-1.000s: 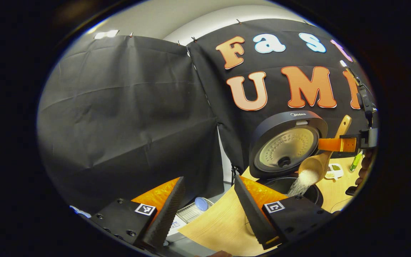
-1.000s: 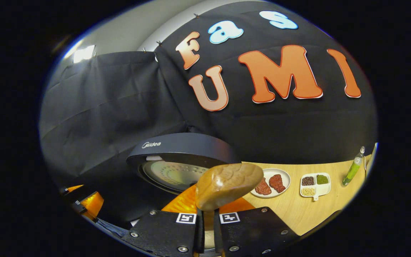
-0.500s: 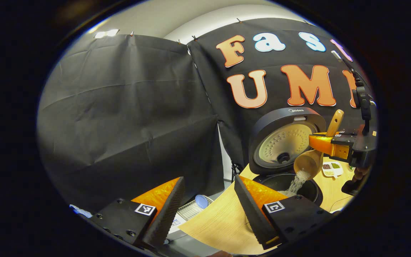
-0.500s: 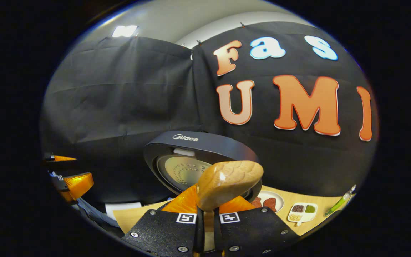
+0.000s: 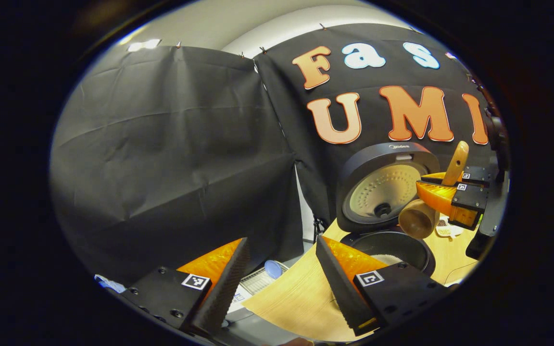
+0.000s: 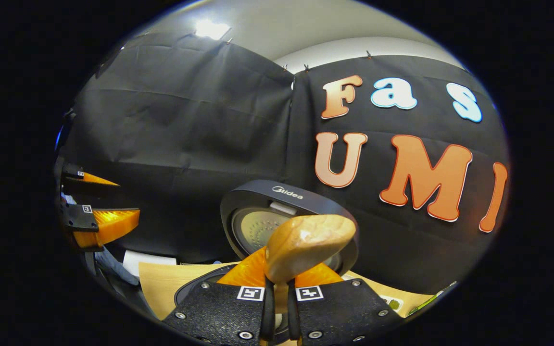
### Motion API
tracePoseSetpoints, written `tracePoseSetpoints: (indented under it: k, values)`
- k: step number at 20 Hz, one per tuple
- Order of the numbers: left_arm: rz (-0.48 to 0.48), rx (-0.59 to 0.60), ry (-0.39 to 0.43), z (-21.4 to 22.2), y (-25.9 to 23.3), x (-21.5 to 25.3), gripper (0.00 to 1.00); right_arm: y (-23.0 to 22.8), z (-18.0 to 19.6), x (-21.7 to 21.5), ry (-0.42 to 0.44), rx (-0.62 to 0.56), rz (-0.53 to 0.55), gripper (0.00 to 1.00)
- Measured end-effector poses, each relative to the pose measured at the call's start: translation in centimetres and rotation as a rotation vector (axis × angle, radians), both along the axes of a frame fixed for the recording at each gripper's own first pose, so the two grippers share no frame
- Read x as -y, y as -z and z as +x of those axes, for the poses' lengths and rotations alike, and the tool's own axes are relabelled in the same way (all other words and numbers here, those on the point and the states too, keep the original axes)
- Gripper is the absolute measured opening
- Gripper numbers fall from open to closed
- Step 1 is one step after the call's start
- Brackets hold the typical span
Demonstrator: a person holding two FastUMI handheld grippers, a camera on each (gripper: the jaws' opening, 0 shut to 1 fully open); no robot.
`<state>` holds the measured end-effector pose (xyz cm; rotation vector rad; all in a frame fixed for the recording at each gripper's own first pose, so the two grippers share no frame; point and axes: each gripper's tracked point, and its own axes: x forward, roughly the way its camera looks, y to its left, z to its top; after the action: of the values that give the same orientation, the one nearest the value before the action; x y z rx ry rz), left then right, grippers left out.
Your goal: Close the left gripper, press the button to open the rice cooker; take a wooden spoon from the chopstick holder with the right hand, scoop a spoonful of rice and pour it into the rice cooker, then put the wooden spoon back into the chopstick holder.
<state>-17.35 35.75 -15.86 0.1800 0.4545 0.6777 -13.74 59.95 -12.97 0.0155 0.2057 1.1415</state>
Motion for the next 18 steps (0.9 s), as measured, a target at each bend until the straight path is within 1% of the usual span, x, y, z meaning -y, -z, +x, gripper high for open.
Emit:
tracePoseSetpoints:
  k: [1,3,4,7,11,13,18]
  values:
    - [0.004,0.001,0.008,0.2,-0.1,0.3,0.95,0.1,0.4,1.0,0.011,-0.051,0.008,0.10]
    - [-0.001,-0.002,0.022,0.7,0.1,1.0,0.95,0.3,1.7,3.2,0.050,-0.161,0.035,0.10]
    - [-0.006,-0.003,0.029,1.0,0.1,1.4,0.95,0.3,2.7,4.5,0.077,-0.193,0.038,0.10]
    - [-0.022,-0.006,0.063,2.1,0.1,3.3,0.95,1.7,5.4,9.5,0.166,-0.207,-0.002,0.10]
    - [-0.033,-0.011,0.130,3.9,0.1,6.6,0.95,5.4,7.2,16.7,0.288,-0.238,-0.092,0.10]
    - [-0.037,-0.011,0.162,4.7,0.0,8.2,0.95,7.3,7.4,20.6,0.350,-0.238,-0.152,0.10]
    - [-0.080,-0.014,0.231,7.1,0.7,12.1,0.95,11.0,6.6,29.8,0.478,-0.306,-0.249,0.10]
